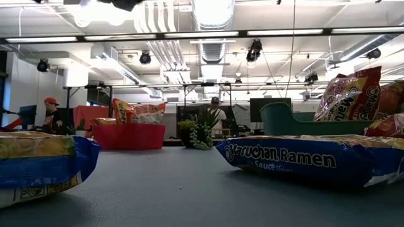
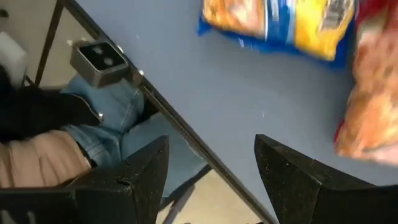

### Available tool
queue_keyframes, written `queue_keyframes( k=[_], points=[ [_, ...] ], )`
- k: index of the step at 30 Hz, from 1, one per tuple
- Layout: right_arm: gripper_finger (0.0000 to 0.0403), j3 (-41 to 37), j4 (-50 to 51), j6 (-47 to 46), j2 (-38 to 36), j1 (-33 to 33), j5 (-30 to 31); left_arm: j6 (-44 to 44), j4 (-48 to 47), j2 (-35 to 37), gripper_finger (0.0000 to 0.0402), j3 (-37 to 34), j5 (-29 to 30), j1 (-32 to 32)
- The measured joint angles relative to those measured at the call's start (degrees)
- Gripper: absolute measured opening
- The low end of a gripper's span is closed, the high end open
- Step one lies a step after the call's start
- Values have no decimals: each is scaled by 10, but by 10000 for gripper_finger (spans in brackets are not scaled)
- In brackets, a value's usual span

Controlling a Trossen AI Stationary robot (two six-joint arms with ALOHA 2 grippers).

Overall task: Sort Maruchan noodles
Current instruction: Put the blue noodle pack into the white bin

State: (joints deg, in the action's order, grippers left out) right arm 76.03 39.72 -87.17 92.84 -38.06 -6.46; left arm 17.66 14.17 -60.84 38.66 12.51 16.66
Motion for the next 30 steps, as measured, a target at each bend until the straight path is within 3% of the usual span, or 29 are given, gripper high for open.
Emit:
queue_keyframes(
  k=[7,13,20,30],
  points=[
    [224,-14,-40,-93,10,-92,117,5,-55,-59,208,59,-1,53],
    [224,-16,-34,-130,9,-108,212,7,-118,-131,208,121,-1,84],
    [224,-16,-32,-87,10,-77,217,4,-218,-191,208,182,3,102],
    [224,-16,-27,-76,10,-30,193,7,-222,-225,208,197,21,101]
  ],
)
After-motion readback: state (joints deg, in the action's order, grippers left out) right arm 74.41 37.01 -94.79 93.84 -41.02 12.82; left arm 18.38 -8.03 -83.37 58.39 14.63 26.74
